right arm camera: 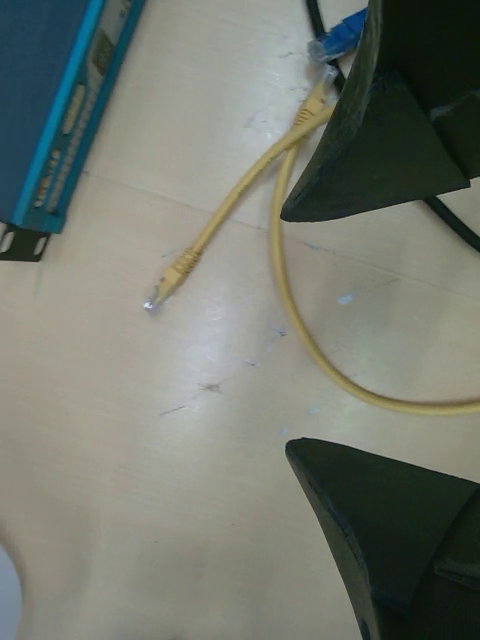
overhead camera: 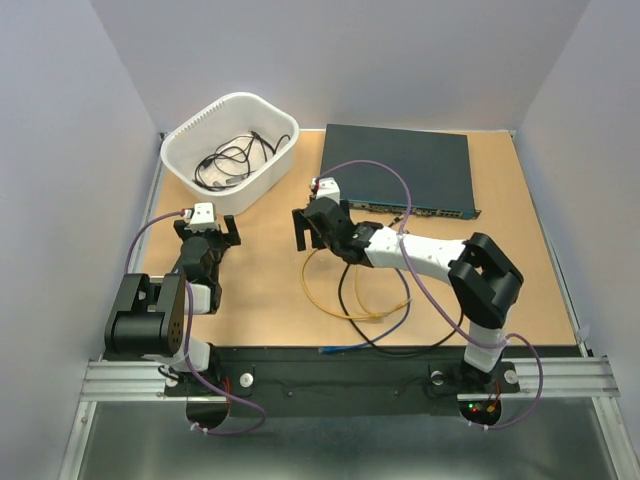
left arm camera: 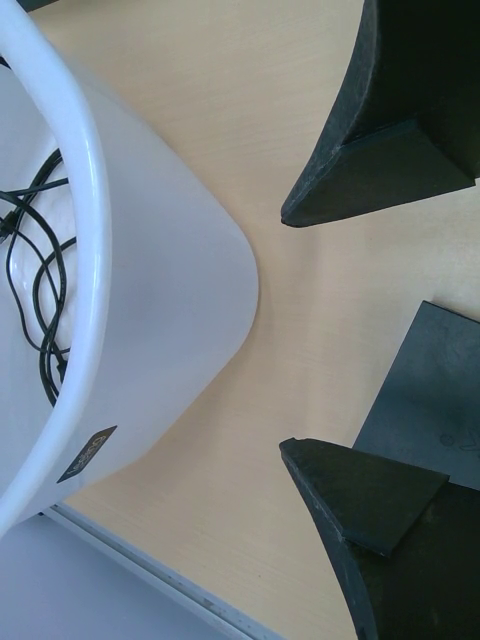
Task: Insert the plug into the switch port
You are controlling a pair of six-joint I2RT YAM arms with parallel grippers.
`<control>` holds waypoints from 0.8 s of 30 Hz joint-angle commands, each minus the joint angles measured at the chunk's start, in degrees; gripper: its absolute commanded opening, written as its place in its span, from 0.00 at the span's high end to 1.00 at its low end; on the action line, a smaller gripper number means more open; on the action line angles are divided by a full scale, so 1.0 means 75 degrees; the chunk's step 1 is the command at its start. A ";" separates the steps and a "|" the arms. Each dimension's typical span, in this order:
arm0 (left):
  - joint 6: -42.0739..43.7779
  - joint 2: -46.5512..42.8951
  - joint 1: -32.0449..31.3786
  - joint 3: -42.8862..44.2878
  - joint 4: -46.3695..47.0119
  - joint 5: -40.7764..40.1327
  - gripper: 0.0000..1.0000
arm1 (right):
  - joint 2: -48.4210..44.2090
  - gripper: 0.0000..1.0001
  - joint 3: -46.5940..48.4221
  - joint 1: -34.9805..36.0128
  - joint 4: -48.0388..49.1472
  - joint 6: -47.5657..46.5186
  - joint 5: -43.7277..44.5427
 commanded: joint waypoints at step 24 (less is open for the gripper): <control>0.0057 -0.0129 -0.0008 0.0090 0.1809 -0.0171 0.01 | 0.2339 0.37 0.1896 -0.1330 0.0044 -0.1835 -0.1466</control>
